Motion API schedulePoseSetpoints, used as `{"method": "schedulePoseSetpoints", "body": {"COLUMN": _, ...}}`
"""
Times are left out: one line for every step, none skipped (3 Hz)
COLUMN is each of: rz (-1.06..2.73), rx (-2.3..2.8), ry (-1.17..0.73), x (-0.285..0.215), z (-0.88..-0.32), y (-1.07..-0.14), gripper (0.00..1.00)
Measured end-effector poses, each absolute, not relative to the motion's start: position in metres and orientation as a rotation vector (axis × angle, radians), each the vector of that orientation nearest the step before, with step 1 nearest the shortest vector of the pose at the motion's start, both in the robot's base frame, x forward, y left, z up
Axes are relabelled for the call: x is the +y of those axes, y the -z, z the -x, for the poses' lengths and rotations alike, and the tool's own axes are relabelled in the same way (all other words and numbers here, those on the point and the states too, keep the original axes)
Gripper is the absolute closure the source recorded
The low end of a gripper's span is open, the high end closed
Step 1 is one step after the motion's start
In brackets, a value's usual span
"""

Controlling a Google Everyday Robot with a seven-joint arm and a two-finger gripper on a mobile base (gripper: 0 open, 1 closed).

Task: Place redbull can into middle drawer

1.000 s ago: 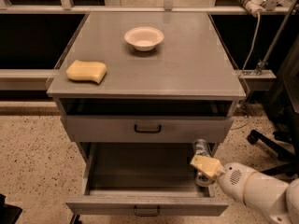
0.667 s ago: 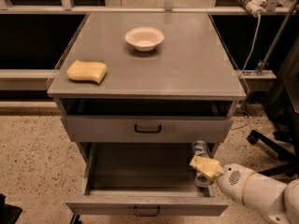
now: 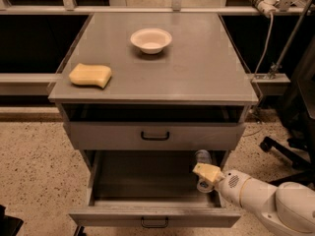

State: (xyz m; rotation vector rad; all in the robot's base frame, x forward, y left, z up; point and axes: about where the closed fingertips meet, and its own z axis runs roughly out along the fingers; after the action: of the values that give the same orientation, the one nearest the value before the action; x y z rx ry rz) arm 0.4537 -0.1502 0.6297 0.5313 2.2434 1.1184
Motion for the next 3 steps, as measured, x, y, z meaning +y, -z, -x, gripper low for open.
{"method": "schedulePoseSetpoints", "body": {"rz": -0.57, "rx": 2.225, "ry": -1.162, "x": -0.143, "z": -0.469, "y": -0.577, "gripper": 1.0}}
{"method": "schedulePoseSetpoints", "body": {"rz": -0.597, "rx": 2.216, "ry": -1.164, "x": -0.13, "z": -0.477, "y": -0.533, "gripper": 1.0}}
{"method": "schedulePoseSetpoints", "body": {"rz": -0.574, "rx": 2.246, "ry": -1.106, "x": -0.11, "z": -0.483, "y": -0.496, "gripper": 1.0}}
